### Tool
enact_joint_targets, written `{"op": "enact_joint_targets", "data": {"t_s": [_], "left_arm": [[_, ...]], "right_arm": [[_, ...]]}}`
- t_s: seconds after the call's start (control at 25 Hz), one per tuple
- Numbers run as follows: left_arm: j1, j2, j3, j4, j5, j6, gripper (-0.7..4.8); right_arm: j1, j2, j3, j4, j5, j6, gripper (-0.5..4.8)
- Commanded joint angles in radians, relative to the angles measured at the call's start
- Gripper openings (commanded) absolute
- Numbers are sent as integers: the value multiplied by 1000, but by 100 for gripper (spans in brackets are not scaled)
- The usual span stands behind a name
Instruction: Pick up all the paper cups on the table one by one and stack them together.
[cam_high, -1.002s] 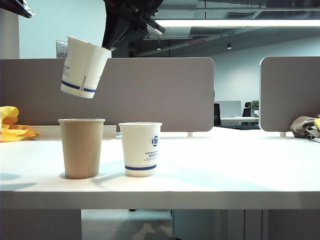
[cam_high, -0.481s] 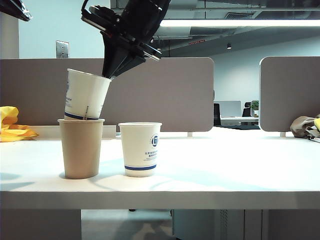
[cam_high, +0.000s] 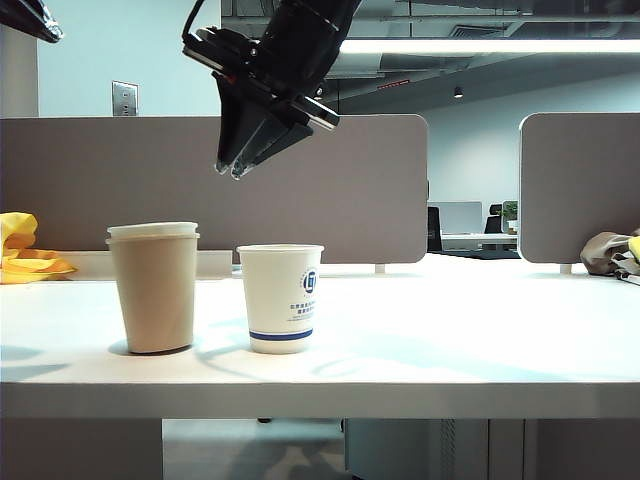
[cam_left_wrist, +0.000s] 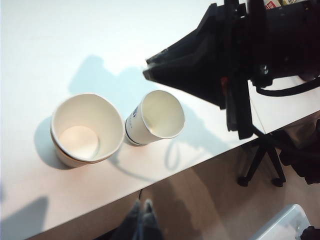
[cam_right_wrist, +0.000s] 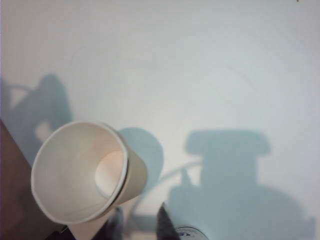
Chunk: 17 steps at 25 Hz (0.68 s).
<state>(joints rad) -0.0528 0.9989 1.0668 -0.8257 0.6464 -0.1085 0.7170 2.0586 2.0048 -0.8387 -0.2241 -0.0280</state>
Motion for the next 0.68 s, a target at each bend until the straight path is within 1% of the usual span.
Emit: {"op": "enact_joint_targets", "data": {"t_s": [0.04,0.12,0.16,0.2,0.32,0.44,0.68], "left_arm": [[2,-4,4,20,2,4,-6],[2,-4,4,19,4,3,-6],[2,-4,4,19,4,3,-6],[2,-4,4,19,4,3,-6],[2,-4,4,19,4,3,-6],[2,-4,4,17,4,3,-6],[2,-4,4,19,4,3,-6]], "right_arm": [[1,-6,6,-21,19,-3,99],[-13,-6,6,-75,62,-28,100],[-25,-6,6,-104,107,-50,100],[-32,-6,6,-114,126,-52,100],[-64,-7,6,-148,134,-51,110],[-98,-5,6,-220,135,-44,110],[-106,-8,6,-259,127,-43,118]]}}
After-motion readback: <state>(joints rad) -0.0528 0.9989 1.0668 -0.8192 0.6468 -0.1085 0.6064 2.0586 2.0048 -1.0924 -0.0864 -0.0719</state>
